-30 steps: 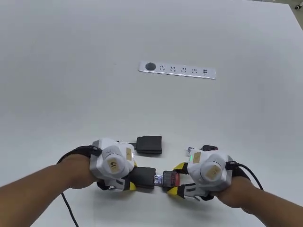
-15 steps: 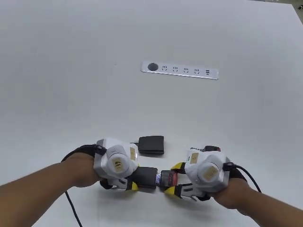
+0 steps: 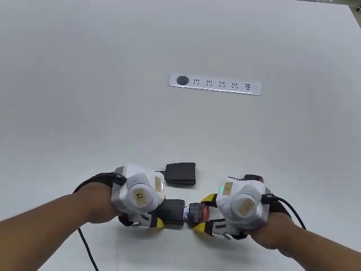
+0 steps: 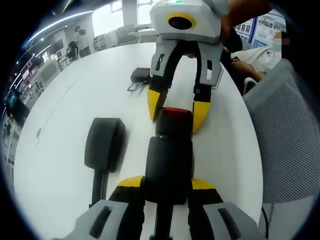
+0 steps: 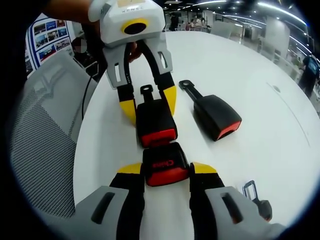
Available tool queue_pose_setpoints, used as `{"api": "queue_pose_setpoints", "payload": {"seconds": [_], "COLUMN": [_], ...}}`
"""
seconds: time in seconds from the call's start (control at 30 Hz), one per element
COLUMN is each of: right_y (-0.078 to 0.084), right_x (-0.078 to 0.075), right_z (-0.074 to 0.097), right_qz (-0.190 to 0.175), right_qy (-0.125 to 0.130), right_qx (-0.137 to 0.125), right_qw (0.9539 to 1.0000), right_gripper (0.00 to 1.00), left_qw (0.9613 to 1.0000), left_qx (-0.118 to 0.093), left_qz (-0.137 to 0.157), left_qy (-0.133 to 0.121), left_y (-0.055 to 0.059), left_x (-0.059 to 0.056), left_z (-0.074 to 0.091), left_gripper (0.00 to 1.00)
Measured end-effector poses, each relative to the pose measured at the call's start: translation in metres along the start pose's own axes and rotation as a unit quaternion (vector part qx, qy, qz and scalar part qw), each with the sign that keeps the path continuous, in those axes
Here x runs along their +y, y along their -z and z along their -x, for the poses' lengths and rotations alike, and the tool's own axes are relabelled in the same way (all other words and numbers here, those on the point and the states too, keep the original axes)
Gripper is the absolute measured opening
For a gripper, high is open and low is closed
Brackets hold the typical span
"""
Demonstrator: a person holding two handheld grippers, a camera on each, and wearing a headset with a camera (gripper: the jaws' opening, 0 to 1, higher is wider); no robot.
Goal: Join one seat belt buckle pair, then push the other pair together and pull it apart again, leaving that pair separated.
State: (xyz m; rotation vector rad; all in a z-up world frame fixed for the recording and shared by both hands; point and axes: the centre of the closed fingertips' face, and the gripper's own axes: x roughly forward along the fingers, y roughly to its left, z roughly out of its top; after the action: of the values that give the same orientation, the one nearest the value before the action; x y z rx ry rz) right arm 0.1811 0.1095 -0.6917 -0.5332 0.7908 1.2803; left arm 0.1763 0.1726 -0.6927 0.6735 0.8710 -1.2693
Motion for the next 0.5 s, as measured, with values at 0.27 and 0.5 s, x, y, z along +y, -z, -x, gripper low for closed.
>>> {"api": "queue_pose_setpoints", "payload": {"seconds": [0.27, 0.5], "right_y": [-0.0018, -0.0024], "right_x": [0.003, 0.0068], "right_z": [0.0, -0.0013], "right_qz": [0.002, 0.01], "right_qy": [0.0, -0.002], "right_qx": [-0.004, -0.003], "right_qw": [1.0, 0.9999], "right_gripper": [0.34, 0.34], "left_qw": [1.0, 0.9995], "left_qx": [-0.005, -0.025], "left_qz": [-0.004, -0.019], "left_qy": [0.002, 0.007], "left_y": [0.0005, -0.0003], "left_x": [0.0017, 0.0015], "left_z": [-0.0001, 0.0024], "left_gripper": [0.33, 0.33]}}
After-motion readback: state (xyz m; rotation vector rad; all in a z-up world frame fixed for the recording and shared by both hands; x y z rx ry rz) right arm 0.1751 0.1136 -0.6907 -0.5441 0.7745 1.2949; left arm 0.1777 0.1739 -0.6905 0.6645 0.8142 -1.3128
